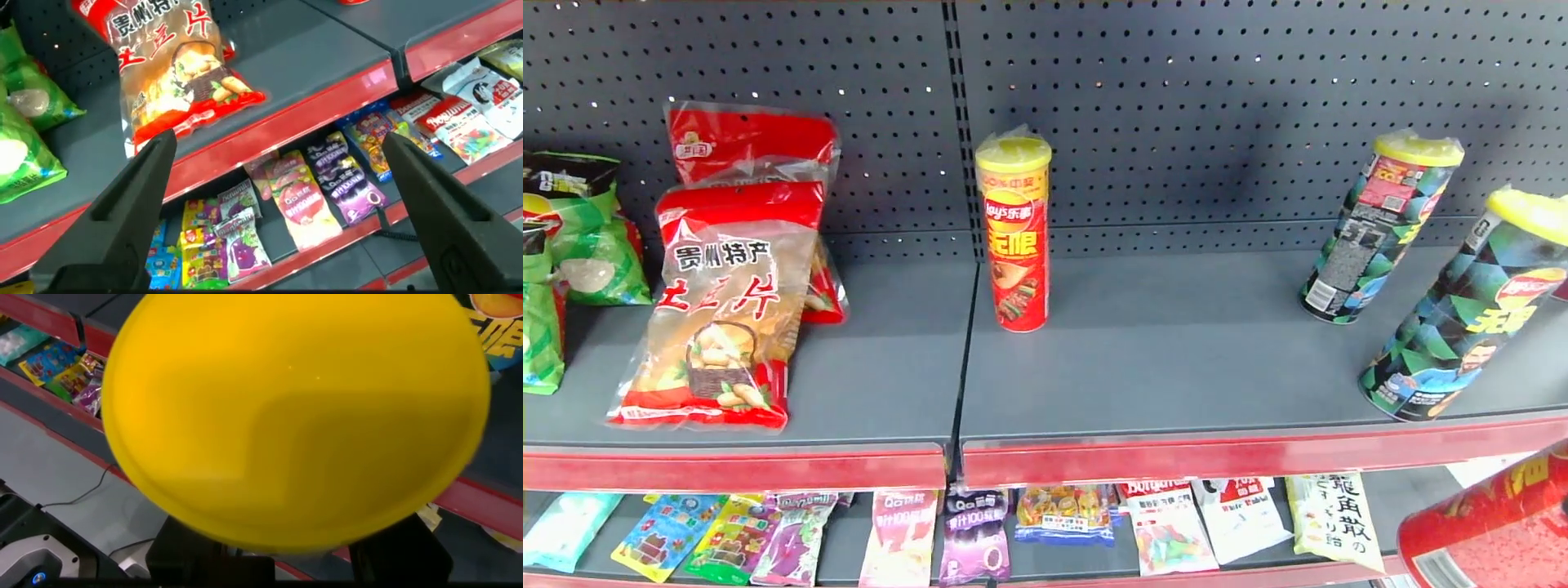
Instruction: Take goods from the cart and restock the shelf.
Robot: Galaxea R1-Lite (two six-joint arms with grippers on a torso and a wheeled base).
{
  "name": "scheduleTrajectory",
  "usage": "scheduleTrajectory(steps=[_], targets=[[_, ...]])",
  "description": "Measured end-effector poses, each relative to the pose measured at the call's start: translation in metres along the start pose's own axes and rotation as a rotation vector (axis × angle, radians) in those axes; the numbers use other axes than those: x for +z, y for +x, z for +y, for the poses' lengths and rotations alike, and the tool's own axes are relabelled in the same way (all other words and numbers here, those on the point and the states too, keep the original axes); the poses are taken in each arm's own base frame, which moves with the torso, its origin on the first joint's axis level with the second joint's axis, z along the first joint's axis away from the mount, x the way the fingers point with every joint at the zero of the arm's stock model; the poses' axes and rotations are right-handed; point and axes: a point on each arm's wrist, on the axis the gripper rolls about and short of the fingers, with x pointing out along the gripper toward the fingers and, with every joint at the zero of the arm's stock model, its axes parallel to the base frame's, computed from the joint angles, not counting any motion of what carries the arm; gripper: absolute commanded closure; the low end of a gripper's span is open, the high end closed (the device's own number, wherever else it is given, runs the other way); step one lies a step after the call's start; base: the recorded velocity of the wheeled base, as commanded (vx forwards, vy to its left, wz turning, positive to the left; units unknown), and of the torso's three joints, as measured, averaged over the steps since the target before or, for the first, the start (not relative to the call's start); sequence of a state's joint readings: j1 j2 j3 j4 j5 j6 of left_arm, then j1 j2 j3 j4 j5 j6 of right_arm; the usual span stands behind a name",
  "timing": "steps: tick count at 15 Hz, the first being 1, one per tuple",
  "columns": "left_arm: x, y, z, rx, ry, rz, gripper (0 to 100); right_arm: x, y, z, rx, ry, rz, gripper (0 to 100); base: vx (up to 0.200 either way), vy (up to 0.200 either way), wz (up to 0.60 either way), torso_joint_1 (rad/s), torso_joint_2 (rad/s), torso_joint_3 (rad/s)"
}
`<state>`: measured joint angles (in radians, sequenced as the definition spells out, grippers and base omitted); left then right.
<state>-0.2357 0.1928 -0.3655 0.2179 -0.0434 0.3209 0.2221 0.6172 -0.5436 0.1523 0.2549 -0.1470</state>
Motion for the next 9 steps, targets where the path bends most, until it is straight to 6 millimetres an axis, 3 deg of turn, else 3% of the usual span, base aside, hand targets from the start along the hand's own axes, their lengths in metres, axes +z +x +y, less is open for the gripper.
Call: scheduleTrajectory(steps=[1,9], targets=[[0.0001,0.0001,0.0000,0.000,0.000,0.000,0,-0.0001,0.0002,0.0000,0.001,0.000,0.001,100,0.000,0.200,0.00,0.007,0.01,-0.002],[-0.0002,0.0009,0.0000,-0.003,0.001,0.008,0,-0.0032,0.0013,0.0001,0.001,0.004,0.013,100,0.000,0.000,0.00,0.000,0.00,0.000]])
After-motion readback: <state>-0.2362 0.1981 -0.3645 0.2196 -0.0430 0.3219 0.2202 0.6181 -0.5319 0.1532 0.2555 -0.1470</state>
